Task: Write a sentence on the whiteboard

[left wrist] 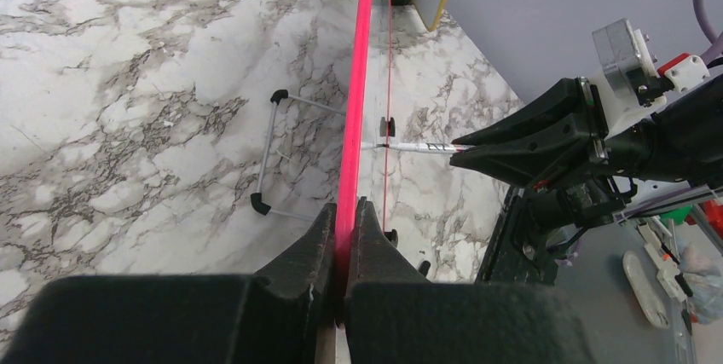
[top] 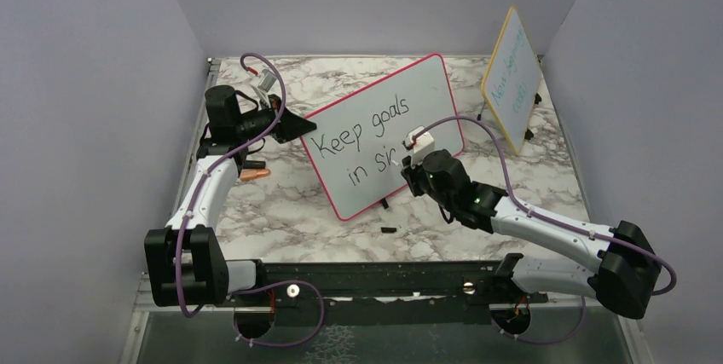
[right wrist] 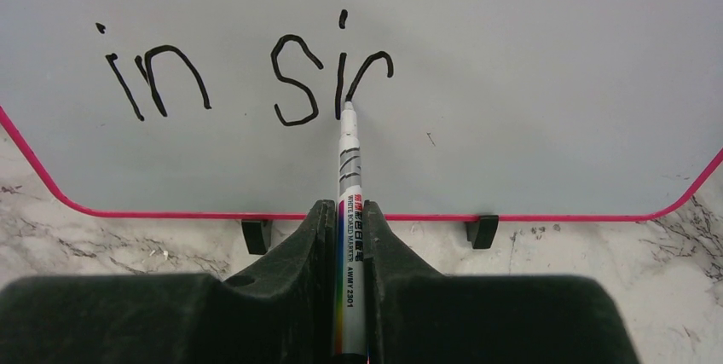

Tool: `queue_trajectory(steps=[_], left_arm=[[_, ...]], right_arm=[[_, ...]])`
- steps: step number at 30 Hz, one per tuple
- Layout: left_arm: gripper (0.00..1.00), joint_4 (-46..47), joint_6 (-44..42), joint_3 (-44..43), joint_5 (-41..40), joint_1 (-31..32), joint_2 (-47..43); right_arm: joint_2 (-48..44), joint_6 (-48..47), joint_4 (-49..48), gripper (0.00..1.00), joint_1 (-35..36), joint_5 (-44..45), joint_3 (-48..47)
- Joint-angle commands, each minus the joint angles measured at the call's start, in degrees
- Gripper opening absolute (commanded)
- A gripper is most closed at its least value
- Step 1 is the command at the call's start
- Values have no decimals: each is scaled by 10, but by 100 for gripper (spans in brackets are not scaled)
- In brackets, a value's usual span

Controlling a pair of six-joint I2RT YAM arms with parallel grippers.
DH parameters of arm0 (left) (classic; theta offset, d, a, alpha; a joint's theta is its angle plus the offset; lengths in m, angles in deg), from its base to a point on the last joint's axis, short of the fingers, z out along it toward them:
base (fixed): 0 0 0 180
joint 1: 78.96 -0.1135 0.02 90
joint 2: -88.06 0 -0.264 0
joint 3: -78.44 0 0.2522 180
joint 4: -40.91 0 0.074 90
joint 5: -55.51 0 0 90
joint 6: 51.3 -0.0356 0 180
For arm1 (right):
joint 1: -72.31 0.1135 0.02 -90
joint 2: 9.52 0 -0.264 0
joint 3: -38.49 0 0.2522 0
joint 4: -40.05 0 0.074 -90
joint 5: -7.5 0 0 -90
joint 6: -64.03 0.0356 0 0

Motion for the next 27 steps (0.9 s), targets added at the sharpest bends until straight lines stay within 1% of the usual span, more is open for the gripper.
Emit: queue_trajectory(steps=[1, 13, 27], left_arm=[[0, -50, -47, 9, -49, 11, 19], [0, -50, -47, 9, -50, 11, 18], [0, -50, -47, 9, -49, 11, 18]], right_arm=[[0, 4, 41, 0, -1, 1, -2], [-2, 4, 45, 0, -1, 43, -3], [4, -2, -5, 1, -9, 56, -11]])
